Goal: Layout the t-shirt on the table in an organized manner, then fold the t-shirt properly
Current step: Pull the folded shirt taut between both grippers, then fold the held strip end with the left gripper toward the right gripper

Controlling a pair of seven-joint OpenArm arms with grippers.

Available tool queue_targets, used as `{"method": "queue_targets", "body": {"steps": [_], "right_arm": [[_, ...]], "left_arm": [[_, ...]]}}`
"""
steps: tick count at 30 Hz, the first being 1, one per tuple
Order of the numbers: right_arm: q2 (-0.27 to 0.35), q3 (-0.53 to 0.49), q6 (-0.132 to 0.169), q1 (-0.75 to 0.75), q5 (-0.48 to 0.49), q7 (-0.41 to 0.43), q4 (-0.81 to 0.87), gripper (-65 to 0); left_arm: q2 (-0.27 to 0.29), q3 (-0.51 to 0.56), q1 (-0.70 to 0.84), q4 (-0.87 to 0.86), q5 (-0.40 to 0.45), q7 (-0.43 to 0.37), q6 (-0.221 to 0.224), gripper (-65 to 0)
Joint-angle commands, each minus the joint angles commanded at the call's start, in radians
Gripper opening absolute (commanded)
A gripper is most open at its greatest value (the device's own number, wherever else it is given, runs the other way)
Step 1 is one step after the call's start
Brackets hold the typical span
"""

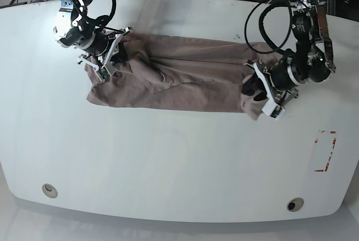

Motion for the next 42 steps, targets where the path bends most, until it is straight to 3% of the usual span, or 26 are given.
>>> {"method": "queue_targets", "body": {"steps": [7, 12, 24, 31, 39, 42], "right_arm": [[-0.002, 0.0, 0.0, 0.012, -0.057, 0.083, -0.023, -63.3], [-0.002, 0.002, 0.0, 0.018, -0.089, 0.084, -0.032, -63.3], [0.0, 0.002, 0.0, 0.012, -0.083, 0.084, -0.026, -63.3], [-0.002, 0.002, 0.0, 0.009, -0.081, 0.084, -0.026, -63.3], [-0.002, 0.005, 0.0, 0.008, -0.081, 0.084, -0.026, -63.4], [-0.002, 0.005, 0.0, 0.008, -0.081, 0.084, -0.025, -63.4]], "left_arm": [[0.052, 0.074, -0.025, 0.002, 0.0, 0.0, 0.003, -65.0], [0.055, 0.137, -0.043, 0.0, 0.002, 0.0, 0.005, -65.0], [0.152, 0.218, -0.049, -0.02, 0.014, -0.002, 0.006, -65.0], [0.199, 0.242, -0.063, -0.084, 0.137, -0.005, 0.006, -65.0], [0.19, 0.236, -0.063, -0.141, 0.203, -0.005, 0.006, -65.0], [0.158, 0.235, -0.063, -0.141, 0.213, -0.005, 0.006, -65.0]]}}
